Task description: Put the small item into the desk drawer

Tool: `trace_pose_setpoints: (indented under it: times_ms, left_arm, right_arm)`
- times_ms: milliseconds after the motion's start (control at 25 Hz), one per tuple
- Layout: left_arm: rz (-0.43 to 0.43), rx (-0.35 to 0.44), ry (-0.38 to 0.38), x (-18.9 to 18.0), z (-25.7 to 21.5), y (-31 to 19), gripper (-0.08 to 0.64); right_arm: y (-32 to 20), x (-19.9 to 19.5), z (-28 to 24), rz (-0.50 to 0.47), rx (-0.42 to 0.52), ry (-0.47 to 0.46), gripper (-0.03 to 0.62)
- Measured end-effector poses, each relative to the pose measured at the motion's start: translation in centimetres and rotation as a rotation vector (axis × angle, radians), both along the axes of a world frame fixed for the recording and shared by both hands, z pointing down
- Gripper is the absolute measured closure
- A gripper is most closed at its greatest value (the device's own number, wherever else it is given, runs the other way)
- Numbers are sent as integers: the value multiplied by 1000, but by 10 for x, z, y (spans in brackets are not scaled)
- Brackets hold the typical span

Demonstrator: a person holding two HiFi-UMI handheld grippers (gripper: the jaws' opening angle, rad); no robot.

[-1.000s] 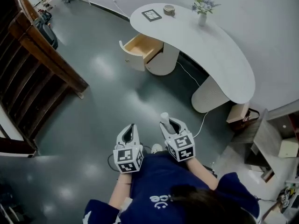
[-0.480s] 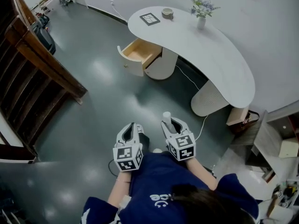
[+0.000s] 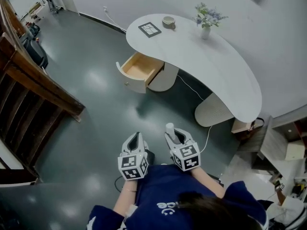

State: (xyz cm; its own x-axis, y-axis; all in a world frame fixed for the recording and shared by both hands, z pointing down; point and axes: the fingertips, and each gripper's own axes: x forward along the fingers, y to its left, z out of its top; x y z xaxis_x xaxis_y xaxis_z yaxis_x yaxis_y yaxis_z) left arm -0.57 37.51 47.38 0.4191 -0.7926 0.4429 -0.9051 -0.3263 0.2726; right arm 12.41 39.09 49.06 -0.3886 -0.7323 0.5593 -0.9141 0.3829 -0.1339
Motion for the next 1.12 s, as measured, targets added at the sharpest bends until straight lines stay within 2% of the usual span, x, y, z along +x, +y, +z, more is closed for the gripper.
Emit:
trace_pose_setpoints:
  times_ms: [400,720,1120]
  left_arm:
    - [109,8,-20,-22,3,-100,557]
    - [232,26,-24,-21,1,-139,557]
    - [206,47,-12,-39,-3,-153,557]
  right_arm:
    - [-82,-33,-4,32,13,36,449]
    - [-110,-44,3,117,-16,46,449]
    - [-128,-50,1,133,-12,30,449]
